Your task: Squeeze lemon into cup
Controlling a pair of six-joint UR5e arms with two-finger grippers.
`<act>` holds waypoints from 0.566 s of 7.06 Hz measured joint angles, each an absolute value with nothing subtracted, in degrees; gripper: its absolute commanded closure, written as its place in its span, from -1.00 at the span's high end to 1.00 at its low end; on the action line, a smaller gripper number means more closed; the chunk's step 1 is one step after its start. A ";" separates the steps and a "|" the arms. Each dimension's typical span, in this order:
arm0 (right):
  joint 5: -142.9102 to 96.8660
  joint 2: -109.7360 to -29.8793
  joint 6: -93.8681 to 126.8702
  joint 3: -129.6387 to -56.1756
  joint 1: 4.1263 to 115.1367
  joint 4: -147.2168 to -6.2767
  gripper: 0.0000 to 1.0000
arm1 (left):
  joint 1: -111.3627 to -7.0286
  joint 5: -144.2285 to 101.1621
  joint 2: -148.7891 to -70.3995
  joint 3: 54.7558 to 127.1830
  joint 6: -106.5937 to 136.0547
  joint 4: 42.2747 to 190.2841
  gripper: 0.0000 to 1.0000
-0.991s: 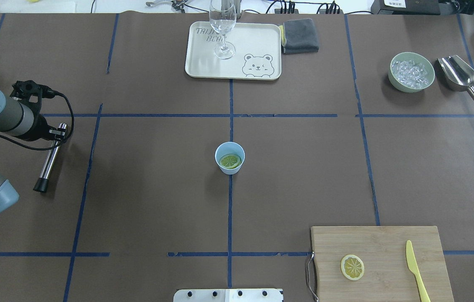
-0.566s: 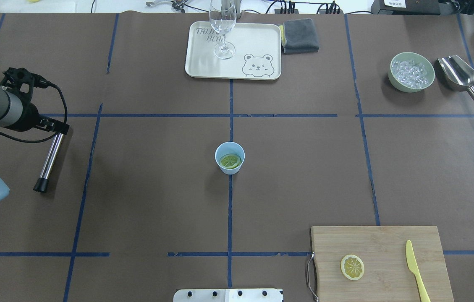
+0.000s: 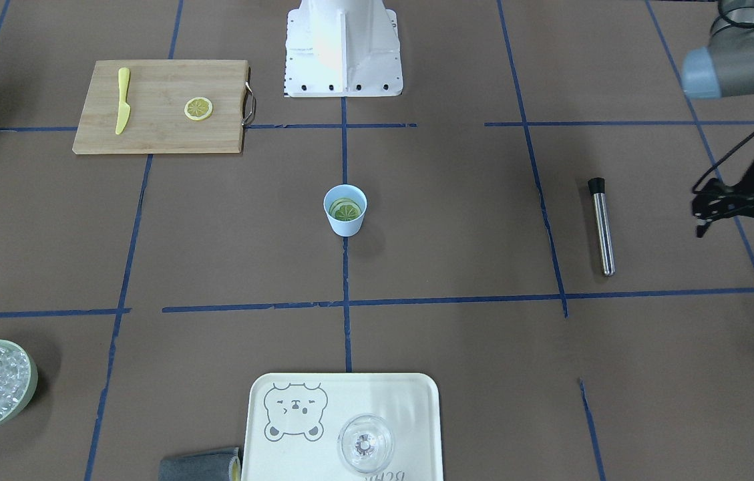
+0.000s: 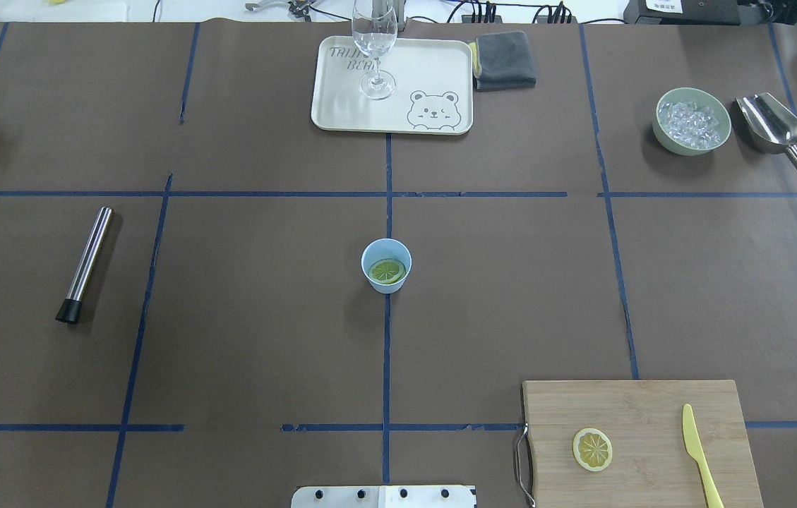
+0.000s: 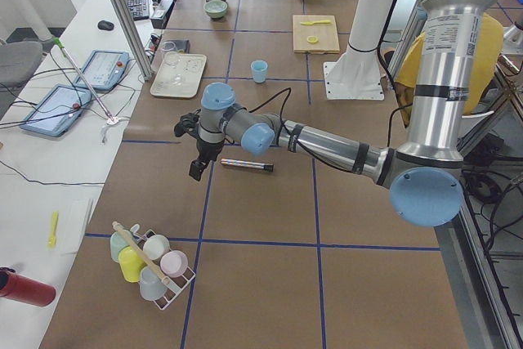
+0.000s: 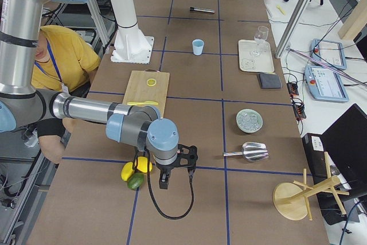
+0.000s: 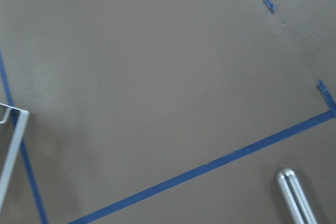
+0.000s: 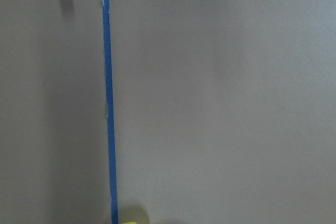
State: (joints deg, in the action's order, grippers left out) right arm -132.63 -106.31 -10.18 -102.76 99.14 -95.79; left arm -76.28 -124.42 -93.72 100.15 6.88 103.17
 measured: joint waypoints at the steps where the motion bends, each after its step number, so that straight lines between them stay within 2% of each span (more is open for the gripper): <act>1: -132.63 -106.28 -10.14 -102.80 99.14 -95.76 1.00 | -81.74 -128.78 -93.84 99.72 4.90 93.17 1.00; 2: -132.63 -106.27 -10.12 -102.82 99.14 -95.78 1.00 | -84.99 -130.77 -94.12 99.81 3.63 83.88 1.00; 4: -132.63 -106.26 -10.05 -102.83 99.14 -95.80 1.00 | -89.92 -132.03 -91.51 99.97 -3.21 77.63 1.00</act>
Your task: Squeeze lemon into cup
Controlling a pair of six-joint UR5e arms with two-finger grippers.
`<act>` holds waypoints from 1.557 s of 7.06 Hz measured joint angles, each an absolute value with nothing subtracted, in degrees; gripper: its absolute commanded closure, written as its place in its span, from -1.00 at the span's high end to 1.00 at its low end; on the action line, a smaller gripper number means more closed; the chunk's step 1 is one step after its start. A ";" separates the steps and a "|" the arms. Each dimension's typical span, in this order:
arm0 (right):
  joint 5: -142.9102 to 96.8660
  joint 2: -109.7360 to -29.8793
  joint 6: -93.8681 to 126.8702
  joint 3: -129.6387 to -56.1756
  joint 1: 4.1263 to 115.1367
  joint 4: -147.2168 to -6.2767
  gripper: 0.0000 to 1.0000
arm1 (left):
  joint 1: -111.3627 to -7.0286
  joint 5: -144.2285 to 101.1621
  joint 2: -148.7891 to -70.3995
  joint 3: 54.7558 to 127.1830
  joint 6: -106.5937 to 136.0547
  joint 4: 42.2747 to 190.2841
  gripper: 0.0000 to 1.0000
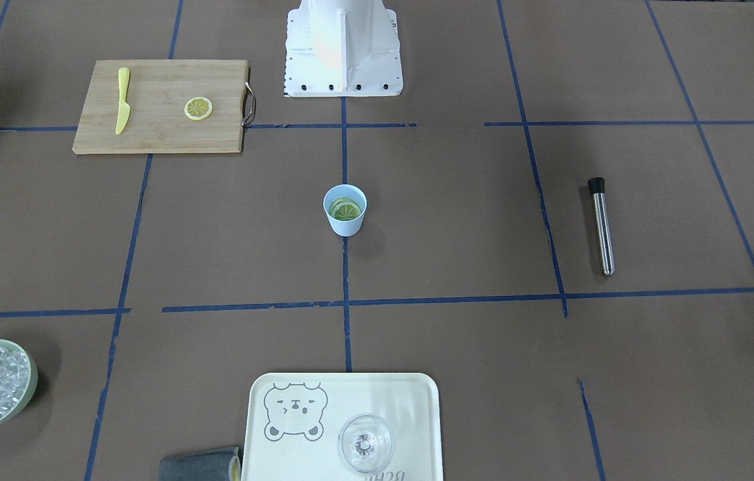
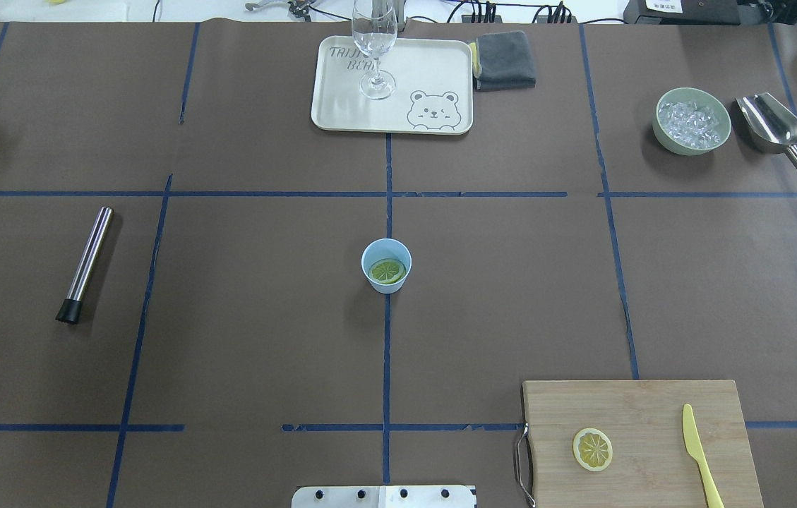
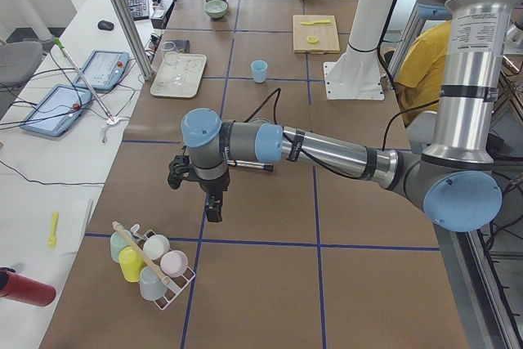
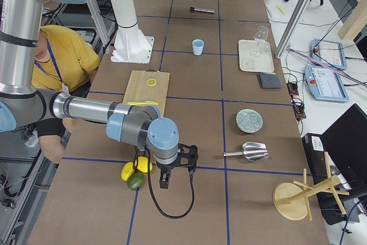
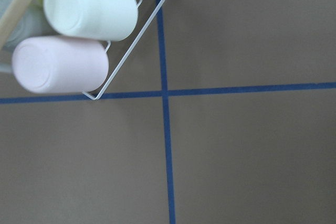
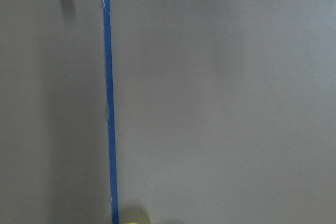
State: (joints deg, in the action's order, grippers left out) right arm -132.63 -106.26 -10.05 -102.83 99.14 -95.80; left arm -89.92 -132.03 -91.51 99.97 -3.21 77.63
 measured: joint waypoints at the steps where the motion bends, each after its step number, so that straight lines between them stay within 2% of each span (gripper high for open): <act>1: -132.64 -106.26 -10.03 -102.83 99.13 -95.80 1.00 | -91.49 -132.37 -89.35 99.67 -6.18 78.09 1.00; 4: -132.71 -106.18 -9.94 -102.90 99.10 -95.74 1.00 | -92.44 -132.47 -83.81 97.96 -7.56 88.47 1.00; 11: -132.70 -105.68 -9.87 -103.30 99.00 -94.81 1.00 | -92.82 -132.05 -83.76 98.80 -7.75 89.91 1.00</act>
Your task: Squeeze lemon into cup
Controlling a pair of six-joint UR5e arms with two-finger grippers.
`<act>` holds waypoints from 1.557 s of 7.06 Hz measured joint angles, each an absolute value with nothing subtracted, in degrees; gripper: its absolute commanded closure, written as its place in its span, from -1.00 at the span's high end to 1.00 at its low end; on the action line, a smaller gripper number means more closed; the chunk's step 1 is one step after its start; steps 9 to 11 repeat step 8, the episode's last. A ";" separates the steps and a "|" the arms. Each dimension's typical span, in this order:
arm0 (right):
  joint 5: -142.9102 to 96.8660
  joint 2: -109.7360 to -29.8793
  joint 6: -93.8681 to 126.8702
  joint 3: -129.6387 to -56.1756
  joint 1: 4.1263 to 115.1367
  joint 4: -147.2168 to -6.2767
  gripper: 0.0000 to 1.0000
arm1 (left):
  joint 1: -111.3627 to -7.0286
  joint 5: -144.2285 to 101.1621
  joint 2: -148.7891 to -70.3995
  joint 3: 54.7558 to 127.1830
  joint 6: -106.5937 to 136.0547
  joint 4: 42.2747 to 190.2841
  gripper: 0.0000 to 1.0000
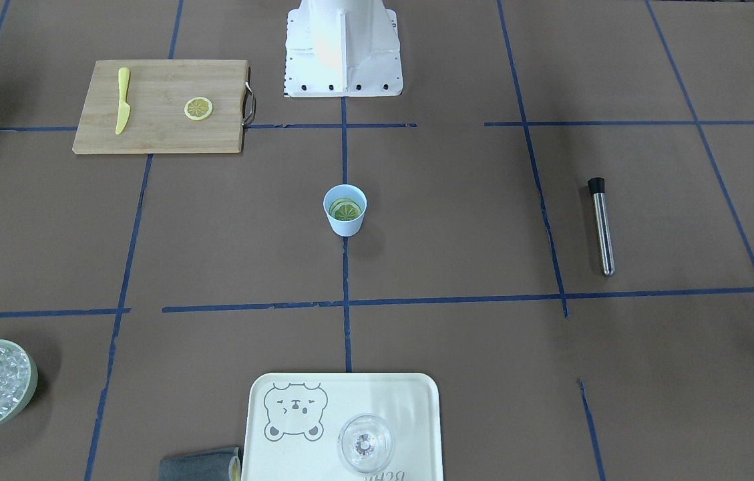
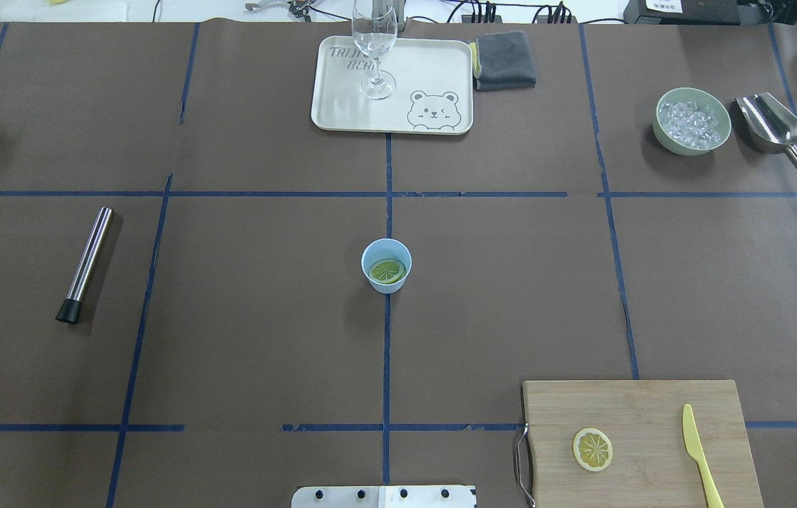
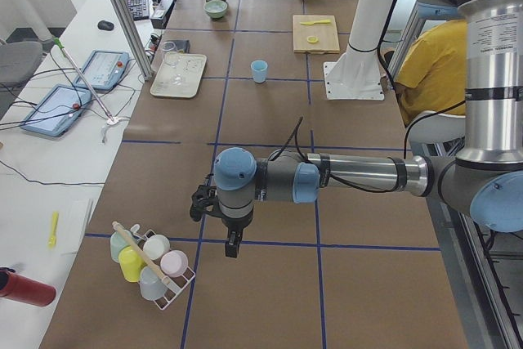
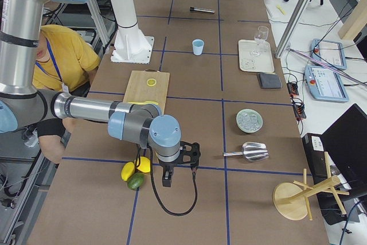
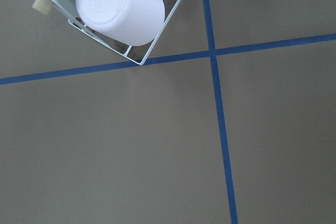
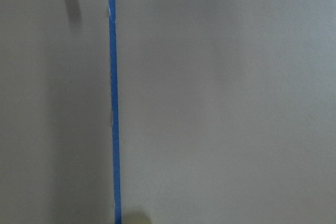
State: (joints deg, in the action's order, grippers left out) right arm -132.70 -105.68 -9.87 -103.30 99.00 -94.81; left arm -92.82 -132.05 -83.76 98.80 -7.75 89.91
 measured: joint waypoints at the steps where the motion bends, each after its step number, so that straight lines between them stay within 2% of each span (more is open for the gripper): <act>1: -132.62 -105.70 -9.86 -103.30 98.59 -92.57 1.00 | -92.90 -132.02 -83.58 99.26 -7.72 89.84 1.00; 5: -132.43 -105.64 -5.36 -103.07 88.17 -84.26 1.00 | -92.98 -132.01 -83.41 99.47 -7.65 89.66 1.00; 11: -132.59 -106.08 -4.35 -102.78 87.40 -82.76 1.00 | -92.99 -132.09 -83.41 99.59 -7.65 89.59 1.00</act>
